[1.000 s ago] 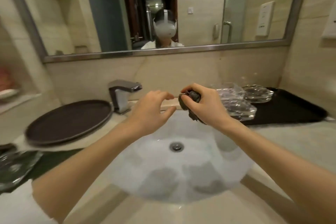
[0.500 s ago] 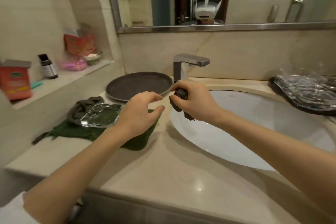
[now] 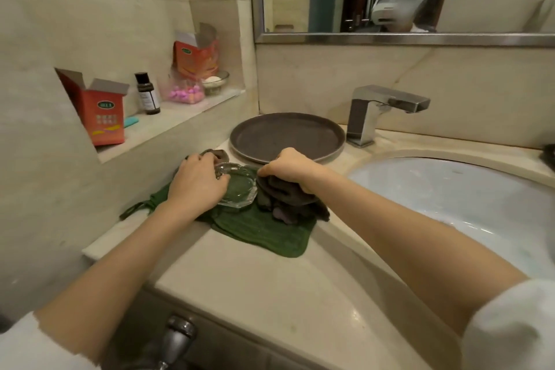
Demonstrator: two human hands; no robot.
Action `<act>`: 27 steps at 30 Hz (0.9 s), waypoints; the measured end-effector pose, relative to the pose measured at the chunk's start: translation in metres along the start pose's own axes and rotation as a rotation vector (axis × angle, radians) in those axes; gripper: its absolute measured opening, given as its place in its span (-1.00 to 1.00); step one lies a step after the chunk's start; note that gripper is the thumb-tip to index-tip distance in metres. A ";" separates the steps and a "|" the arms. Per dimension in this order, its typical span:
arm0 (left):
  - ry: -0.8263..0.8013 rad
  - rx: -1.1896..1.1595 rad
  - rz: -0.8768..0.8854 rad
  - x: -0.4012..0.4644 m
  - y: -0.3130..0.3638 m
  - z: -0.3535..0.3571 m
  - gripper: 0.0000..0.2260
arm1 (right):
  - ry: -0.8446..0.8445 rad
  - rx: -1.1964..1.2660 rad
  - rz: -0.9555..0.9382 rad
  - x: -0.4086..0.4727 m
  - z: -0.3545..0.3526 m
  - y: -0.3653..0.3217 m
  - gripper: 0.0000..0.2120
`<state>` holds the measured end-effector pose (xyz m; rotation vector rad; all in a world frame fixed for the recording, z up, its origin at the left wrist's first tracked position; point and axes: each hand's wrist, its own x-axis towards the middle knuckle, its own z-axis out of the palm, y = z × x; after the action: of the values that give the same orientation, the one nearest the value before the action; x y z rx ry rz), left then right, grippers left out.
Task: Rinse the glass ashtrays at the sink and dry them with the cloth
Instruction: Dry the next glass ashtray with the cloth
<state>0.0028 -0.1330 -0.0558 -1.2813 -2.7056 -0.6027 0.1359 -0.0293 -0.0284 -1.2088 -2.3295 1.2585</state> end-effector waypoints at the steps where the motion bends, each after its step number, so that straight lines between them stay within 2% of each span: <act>1: 0.007 -0.008 -0.015 0.003 -0.003 0.000 -0.64 | -0.004 0.001 0.006 0.002 0.003 -0.001 -0.78; 7: -0.025 0.109 -0.079 0.012 -0.002 -0.003 -0.77 | 0.003 0.078 0.012 0.009 0.011 -0.003 -0.77; 11: 0.040 0.013 -0.079 0.011 0.004 -0.011 -0.73 | 0.068 0.156 0.009 0.010 0.012 0.005 -0.78; 13: 0.052 -0.103 -0.045 0.011 0.009 -0.017 -0.72 | 0.133 0.209 -0.001 0.008 0.004 0.007 -0.78; 15: -0.005 -0.311 -0.037 0.010 0.020 -0.020 -0.73 | 0.195 0.257 -0.021 0.005 -0.012 0.009 -0.79; 18: -0.161 -0.664 -0.118 0.007 0.044 -0.020 -0.75 | 0.252 0.280 -0.061 -0.007 -0.043 0.014 -0.83; 22: -0.383 -1.081 -0.206 0.004 0.083 -0.011 -0.75 | 0.310 0.329 -0.038 -0.033 -0.077 0.035 -0.76; 24: -0.444 -1.209 -0.186 0.001 0.105 -0.009 -0.74 | 0.301 0.423 -0.036 -0.050 -0.094 0.047 -0.81; 27: -0.449 -1.244 -0.087 -0.003 0.138 -0.005 -0.72 | 0.282 0.544 -0.059 -0.069 -0.121 0.067 -0.80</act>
<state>0.1090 -0.0583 -0.0085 -1.5626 -2.6381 -2.5123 0.2824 0.0089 0.0045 -1.0365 -1.6595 1.4596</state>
